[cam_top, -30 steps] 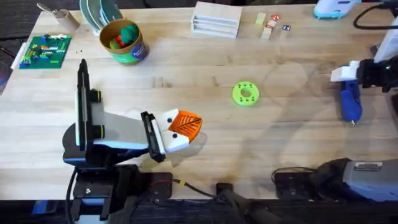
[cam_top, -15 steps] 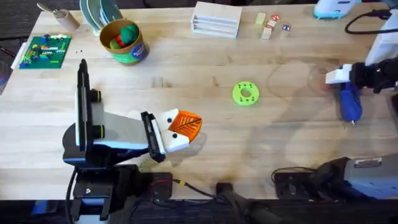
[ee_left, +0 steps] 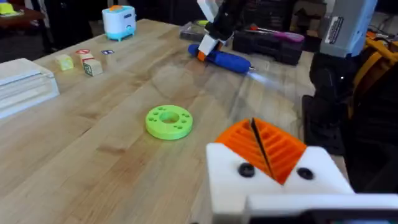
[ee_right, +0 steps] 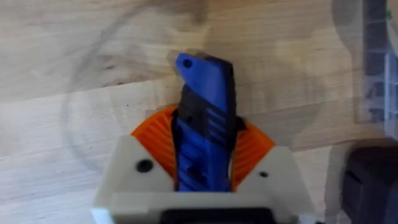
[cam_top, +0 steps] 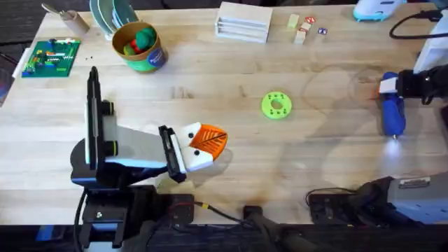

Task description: Pick up the gripper from the table and insert it into the empty holder that is missing its gripper. Then pick up a screw, insert it into the mounting hole, and use the screwdriver to tighten it. Finally, clean up the table by picking up the vegetable and placing it into the bucket.

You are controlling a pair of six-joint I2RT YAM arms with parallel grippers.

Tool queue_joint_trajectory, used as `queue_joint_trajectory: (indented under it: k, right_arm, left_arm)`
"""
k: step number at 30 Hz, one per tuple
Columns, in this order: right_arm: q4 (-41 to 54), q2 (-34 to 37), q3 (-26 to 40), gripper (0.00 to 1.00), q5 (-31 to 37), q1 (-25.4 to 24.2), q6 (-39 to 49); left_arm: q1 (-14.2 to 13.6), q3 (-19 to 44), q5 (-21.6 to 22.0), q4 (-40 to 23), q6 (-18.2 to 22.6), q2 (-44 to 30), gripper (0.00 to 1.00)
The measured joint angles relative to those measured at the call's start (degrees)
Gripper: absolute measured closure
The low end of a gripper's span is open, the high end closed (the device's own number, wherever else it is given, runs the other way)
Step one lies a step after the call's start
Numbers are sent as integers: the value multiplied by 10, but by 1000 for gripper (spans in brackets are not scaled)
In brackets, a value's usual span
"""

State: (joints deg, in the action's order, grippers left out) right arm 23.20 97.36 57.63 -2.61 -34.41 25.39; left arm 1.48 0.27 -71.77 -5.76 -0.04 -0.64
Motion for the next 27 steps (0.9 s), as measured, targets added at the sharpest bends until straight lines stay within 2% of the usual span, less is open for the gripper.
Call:
queue_joint_trajectory:
  k: [2, 5, 15, 21, 27]
  right_arm:
    - [-1, 0, 0, 867, 0, 0, 1]
    - [-1, 0, 0, 974, 0, 0, 4]
    - [4, -1, 5, 978, -1, 0, -19]
    - [10, -112, 5, 978, -5, 17, -44]
    - [10, -244, 6, 978, -26, 66, -52]
  left_arm:
    - [0, 0, 0, 0, 0, 0, 986]
    - [0, 0, 0, 0, 0, 0, 986]
    - [0, 0, 0, 0, 0, 0, 986]
    - [0, 0, 0, 0, 0, 0, 986]
    - [0, 0, 0, 0, 0, 0, 987]
